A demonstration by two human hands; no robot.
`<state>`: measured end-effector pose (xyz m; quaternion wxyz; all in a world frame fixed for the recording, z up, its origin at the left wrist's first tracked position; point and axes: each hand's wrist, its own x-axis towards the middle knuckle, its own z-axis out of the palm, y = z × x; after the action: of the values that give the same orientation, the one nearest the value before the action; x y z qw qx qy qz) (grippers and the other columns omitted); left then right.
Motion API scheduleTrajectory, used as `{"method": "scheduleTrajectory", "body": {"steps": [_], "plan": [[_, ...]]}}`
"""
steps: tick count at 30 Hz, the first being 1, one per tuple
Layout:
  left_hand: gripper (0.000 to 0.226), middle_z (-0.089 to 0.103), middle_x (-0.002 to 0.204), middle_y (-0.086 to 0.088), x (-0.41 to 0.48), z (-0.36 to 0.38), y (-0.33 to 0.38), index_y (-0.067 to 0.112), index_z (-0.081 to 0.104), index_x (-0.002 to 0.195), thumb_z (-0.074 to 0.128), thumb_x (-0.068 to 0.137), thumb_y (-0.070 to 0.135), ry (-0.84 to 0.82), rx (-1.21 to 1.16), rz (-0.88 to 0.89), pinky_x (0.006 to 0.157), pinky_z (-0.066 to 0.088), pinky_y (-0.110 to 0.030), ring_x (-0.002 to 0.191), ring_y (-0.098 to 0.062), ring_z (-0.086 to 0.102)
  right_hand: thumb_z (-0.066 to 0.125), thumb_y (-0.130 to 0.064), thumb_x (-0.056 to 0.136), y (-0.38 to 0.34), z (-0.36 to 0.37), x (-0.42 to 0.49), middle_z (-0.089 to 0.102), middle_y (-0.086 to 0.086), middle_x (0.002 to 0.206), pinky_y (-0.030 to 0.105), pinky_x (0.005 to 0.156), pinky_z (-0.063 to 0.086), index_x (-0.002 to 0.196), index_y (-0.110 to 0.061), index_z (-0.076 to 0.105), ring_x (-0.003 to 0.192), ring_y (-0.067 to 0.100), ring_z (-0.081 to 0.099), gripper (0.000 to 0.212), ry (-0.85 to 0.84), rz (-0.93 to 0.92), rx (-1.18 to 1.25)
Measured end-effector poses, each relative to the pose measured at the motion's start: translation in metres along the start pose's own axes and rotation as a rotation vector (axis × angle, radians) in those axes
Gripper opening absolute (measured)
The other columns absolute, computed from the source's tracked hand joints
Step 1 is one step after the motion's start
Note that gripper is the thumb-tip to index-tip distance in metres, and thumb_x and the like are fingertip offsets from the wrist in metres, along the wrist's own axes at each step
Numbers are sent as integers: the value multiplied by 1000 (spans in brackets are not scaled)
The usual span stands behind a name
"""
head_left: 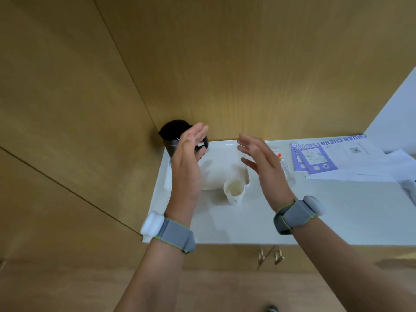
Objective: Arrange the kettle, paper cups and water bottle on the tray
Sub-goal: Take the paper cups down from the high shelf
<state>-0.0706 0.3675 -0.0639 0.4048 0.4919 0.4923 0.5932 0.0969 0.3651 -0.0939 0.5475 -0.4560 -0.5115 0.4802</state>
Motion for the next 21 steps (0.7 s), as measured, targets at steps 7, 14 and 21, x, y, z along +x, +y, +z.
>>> {"method": "scheduleTrajectory", "body": {"steps": [7, 14, 21], "plan": [[42, 66, 142, 2, -25, -46, 27, 17, 58, 142, 27, 113, 23, -70, -57, 63, 112, 48, -31, 137, -5, 56, 45, -40, 101, -27, 23, -42, 66, -8, 138, 46, 115, 46, 135, -28, 64, 132, 11, 60, 41, 44, -70, -50], [50, 68, 139, 3, -40, -63, 72, 21, 60, 137, 30, 101, 40, -135, -120, 79, 116, 47, -38, 133, -4, 59, 43, -40, 102, -76, 38, -77, 66, -7, 139, 46, 116, 45, 136, -28, 64, 131, 7, 61, 42, 88, -145, -74], [46, 69, 137, 7, -52, -65, 127, 25, 61, 134, 31, 102, 39, -126, -110, 187, 116, 47, -43, 134, -4, 58, 44, -38, 102, -129, 53, -83, 64, -11, 142, 41, 119, 43, 140, -26, 60, 135, 4, 57, 43, -12, -244, -92]]}}
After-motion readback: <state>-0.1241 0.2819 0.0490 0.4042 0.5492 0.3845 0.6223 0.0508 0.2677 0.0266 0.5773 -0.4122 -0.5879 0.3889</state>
